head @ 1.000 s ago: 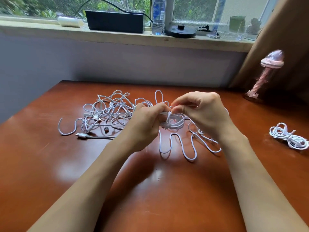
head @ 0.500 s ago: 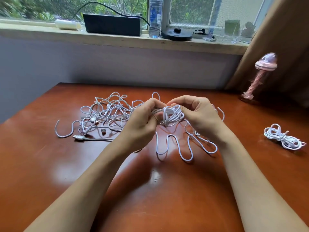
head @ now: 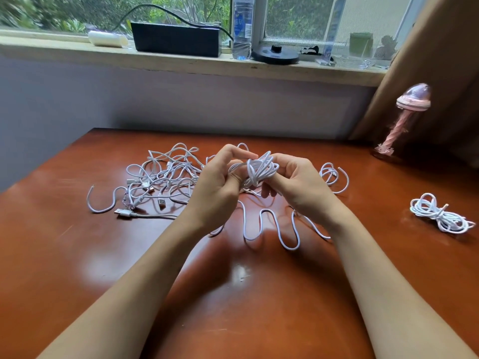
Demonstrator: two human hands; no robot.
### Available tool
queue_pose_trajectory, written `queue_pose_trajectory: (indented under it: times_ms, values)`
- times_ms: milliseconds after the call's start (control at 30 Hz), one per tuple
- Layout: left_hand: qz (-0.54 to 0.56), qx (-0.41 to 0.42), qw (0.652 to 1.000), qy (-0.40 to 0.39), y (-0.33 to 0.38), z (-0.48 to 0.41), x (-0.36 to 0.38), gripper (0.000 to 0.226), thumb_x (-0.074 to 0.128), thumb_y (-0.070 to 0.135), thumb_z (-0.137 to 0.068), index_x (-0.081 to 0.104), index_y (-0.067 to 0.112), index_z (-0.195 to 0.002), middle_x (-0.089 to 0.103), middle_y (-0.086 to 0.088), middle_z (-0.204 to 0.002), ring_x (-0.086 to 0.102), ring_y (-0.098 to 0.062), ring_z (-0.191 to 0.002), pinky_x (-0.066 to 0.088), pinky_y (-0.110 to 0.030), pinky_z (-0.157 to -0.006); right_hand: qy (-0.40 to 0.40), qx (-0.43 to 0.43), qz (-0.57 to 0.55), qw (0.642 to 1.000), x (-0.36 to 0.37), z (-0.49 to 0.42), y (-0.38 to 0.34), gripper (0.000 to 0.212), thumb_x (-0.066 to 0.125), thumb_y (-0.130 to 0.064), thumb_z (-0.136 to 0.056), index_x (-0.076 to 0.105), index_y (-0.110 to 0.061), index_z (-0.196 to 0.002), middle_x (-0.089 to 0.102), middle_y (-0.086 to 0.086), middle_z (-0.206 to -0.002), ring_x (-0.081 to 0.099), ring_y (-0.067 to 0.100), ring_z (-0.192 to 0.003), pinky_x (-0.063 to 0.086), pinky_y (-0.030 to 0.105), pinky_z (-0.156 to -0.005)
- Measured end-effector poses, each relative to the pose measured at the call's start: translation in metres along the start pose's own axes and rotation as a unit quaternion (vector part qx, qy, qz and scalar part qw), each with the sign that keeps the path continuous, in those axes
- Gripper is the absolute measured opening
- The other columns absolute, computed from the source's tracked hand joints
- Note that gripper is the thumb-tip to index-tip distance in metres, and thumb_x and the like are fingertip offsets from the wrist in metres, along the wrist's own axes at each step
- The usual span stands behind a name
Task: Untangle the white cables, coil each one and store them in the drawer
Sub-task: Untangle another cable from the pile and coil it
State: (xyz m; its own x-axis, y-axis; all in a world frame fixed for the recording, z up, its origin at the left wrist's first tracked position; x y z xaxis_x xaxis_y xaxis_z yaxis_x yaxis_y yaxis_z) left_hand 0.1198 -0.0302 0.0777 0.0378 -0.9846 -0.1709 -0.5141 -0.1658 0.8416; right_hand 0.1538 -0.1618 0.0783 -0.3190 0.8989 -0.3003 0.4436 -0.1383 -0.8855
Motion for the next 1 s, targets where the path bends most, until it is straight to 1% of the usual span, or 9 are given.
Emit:
queue_pose_trajectory:
  times_ms: [67,200,300,367,500,633,733,833,1000]
  values:
    - [0.005,-0.007,1.000,0.008,-0.003,0.000,-0.001,0.022,0.047,-0.004,-0.101,0.059,0.011,-0.111,0.073,-0.013,-0.096,0.067,-0.011,-0.073,0.048,-0.020,-0.068,-0.001,0.003,0.000,1.000,0.001,0.000,0.000,0.020,0.062,-0.014,-0.100,0.068,0.003,-0.108,0.068,-0.004,-0.065,0.056,0.008,-0.059,0.044,0.016,-0.059]
    - [0.005,-0.024,0.999,0.027,-0.007,-0.001,-0.004,0.018,0.047,-0.004,-0.102,0.058,0.007,-0.110,0.073,-0.012,-0.096,0.069,-0.014,-0.076,0.050,-0.021,-0.069,-0.016,0.016,-0.023,0.999,0.005,0.001,0.001,0.015,0.061,-0.010,-0.100,0.067,0.000,-0.111,0.072,-0.008,-0.073,0.058,0.003,-0.063,0.046,0.015,-0.062]
    - [0.015,-0.041,0.998,0.054,-0.010,-0.002,-0.009,0.015,0.047,0.000,-0.103,0.059,0.009,-0.108,0.072,-0.012,-0.092,0.067,-0.015,-0.075,0.049,-0.023,-0.066,-0.015,0.025,-0.036,0.999,0.010,0.001,0.001,0.023,0.062,-0.007,-0.098,0.063,0.004,-0.118,0.076,-0.002,-0.085,0.064,0.001,-0.070,0.049,0.016,-0.068]
    - [0.027,-0.053,0.996,0.070,-0.010,-0.002,-0.011,0.015,0.046,-0.001,-0.103,0.058,0.006,-0.107,0.070,-0.013,-0.086,0.065,-0.014,-0.069,0.047,-0.020,-0.061,-0.004,0.027,-0.058,0.998,0.010,0.001,0.000,0.029,0.064,-0.008,-0.098,0.055,0.007,-0.121,0.076,0.003,-0.083,0.064,0.005,-0.068,0.049,0.016,-0.067]
    - [0.088,-0.084,0.989,0.083,-0.008,-0.001,-0.011,0.013,0.042,-0.005,-0.104,0.052,-0.009,-0.110,0.062,-0.008,-0.067,0.057,-0.008,-0.051,0.044,-0.015,-0.050,0.009,0.028,-0.091,0.995,0.013,0.000,-0.001,0.029,0.062,-0.004,-0.098,0.045,0.013,-0.113,0.072,0.016,-0.077,0.050,0.026,-0.067,0.042,0.020,-0.055]
    - [0.124,-0.118,0.980,0.105,-0.014,0.000,-0.015,0.009,0.046,0.001,-0.104,0.055,-0.001,-0.102,0.059,-0.008,-0.064,0.055,-0.012,-0.048,0.042,-0.019,-0.047,0.000,0.030,-0.107,0.994,0.023,0.000,0.001,0.019,0.059,-0.003,-0.100,0.049,0.009,-0.110,0.071,0.018,-0.080,0.052,0.032,-0.074,0.041,0.024,-0.056]
    - [0.127,-0.133,0.977,0.107,-0.018,0.000,-0.016,0.013,0.047,0.005,-0.104,0.055,0.005,-0.095,0.059,-0.008,-0.063,0.054,-0.018,-0.051,0.038,-0.020,-0.046,-0.013,0.025,-0.098,0.995,0.026,0.001,0.000,0.009,0.058,-0.005,-0.101,0.056,-0.001,-0.109,0.072,0.015,-0.080,0.052,0.031,-0.073,0.040,0.029,-0.059]
    - [0.132,-0.140,0.975,0.114,-0.021,0.000,-0.018,0.015,0.047,0.007,-0.105,0.054,0.007,-0.093,0.058,-0.009,-0.063,0.050,-0.020,-0.052,0.036,-0.019,-0.045,-0.013,0.029,-0.092,0.995,0.027,0.001,0.000,0.006,0.057,-0.003,-0.101,0.058,-0.003,-0.107,0.073,0.011,-0.081,0.052,0.026,-0.070,0.041,0.025,-0.059]
    - [0.182,-0.158,0.963,0.119,-0.019,0.001,-0.018,0.013,0.045,0.004,-0.105,0.052,0.002,-0.094,0.053,-0.015,-0.066,0.053,-0.017,-0.048,0.044,-0.020,-0.045,-0.023,0.023,-0.095,0.995,0.030,0.002,-0.001,0.009,0.055,0.000,-0.101,0.058,-0.001,-0.110,0.071,0.014,-0.084,0.058,0.023,-0.070,0.048,0.031,-0.066]
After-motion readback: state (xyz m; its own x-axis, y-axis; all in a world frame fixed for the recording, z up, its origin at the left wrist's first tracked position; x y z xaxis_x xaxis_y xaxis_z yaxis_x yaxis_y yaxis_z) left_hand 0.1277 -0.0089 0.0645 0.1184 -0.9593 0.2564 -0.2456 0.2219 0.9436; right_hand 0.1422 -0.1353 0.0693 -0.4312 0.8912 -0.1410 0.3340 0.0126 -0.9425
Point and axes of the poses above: each hand's wrist, its own z-axis away from the middle knuckle, its own x-axis out of the palm, y = z × x, the point moved 9 cm from there along -z, towards the middle knuckle
